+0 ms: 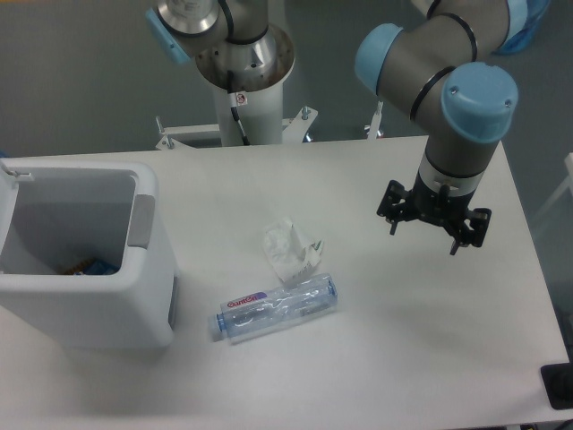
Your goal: Place the trash in the trash can
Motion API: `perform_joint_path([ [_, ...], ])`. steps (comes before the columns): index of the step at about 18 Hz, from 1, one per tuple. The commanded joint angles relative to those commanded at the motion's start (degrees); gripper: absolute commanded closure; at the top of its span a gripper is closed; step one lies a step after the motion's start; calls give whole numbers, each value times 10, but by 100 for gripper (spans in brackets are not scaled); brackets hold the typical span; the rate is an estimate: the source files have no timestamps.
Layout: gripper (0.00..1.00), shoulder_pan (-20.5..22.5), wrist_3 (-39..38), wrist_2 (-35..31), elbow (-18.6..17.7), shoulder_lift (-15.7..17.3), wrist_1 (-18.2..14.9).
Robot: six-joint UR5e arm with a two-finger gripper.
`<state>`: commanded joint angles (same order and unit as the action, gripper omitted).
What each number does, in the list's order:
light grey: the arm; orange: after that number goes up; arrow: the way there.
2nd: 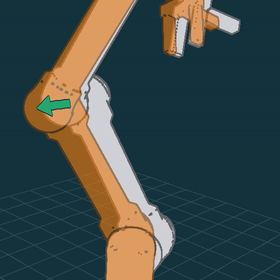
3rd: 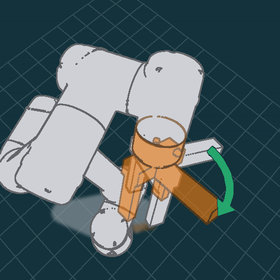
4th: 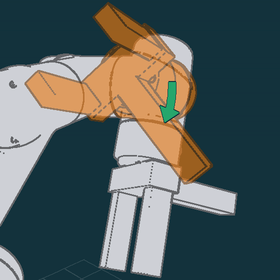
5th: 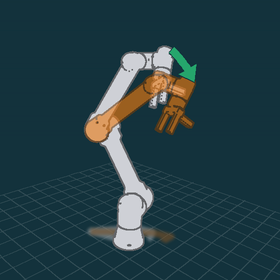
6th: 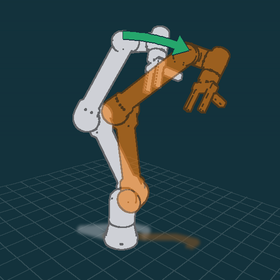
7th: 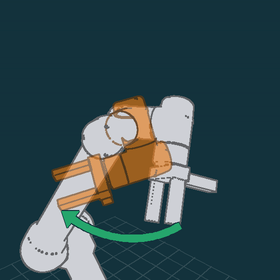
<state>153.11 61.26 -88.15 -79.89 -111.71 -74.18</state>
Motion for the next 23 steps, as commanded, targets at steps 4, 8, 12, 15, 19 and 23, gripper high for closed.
perform_joint_path([
  [4, 0, 0, -2, 0, -2, 0, 0],
  [8, 0, 0, -3, 0, -7, 2, -3],
  [12, 0, -2, 1, -11, -35, 9, -4],
  [15, 0, -5, -4, -14, -61, 24, -2],
  [19, 0, -8, -4, -11, -135, 57, 6],
  [23, 0, -47, -31, -11, -217, 78, 53],
])
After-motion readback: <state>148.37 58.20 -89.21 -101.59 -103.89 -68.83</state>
